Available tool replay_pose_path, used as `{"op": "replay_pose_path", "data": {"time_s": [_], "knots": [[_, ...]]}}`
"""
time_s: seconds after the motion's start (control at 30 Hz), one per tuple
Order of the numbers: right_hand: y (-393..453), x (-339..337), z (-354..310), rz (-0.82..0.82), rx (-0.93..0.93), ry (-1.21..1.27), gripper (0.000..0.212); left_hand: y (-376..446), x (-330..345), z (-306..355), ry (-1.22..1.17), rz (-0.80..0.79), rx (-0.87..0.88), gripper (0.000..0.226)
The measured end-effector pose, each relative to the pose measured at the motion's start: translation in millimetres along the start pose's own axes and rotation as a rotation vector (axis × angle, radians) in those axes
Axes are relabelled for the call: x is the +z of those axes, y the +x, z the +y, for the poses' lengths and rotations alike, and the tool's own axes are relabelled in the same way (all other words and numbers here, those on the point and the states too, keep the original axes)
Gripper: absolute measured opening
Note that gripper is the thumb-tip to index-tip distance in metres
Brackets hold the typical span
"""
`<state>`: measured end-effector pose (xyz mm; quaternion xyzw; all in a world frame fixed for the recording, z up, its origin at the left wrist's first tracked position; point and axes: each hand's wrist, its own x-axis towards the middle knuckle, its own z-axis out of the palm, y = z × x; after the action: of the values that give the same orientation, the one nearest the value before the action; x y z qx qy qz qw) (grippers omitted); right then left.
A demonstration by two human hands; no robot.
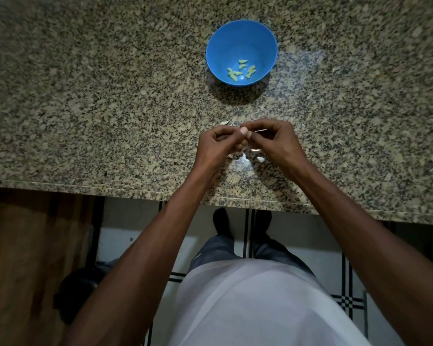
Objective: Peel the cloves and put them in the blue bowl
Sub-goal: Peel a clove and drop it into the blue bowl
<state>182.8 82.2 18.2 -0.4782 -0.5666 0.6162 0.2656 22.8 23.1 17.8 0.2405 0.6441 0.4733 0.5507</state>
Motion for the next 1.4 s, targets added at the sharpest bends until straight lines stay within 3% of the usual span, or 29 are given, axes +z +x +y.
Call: {"op": "replay_pose_path", "data": {"time_s": [0.17, 0.37, 0.73, 0.87, 1.03, 1.2, 1.4], "knots": [[-2, 1, -3, 0.009, -0.052, -0.092, 0.026, 1, -4, 4, -0.126, -0.070, -0.132, 0.024], [2, 1, -3, -0.026, -0.165, -0.185, 0.038, -3, -5, 8, -0.527, -0.139, -0.411, 0.007], [-5, 10, -1, 0.033, -0.154, -0.028, 0.018, -3, 4, 11, -0.578, -0.011, -0.372, 0.004], [-7, 7, -4, 0.033, -0.131, -0.060, 0.016, -1, 0, 13, -0.423, 0.035, -0.290, 0.016], [-10, 2, -1, 0.104, -0.034, 0.055, 0.015, 1, -3, 9, -0.082, 0.098, -0.156, 0.007], [2, -29, 8, 0.257, 0.042, -0.183, 0.013, -2, -13, -8, 0.488, 0.146, 0.173, 0.014], [38, -42, -1, 0.222, -0.007, -0.495, 0.022, -9, -12, -25, 0.837, 0.140, 0.347, 0.021]]}}
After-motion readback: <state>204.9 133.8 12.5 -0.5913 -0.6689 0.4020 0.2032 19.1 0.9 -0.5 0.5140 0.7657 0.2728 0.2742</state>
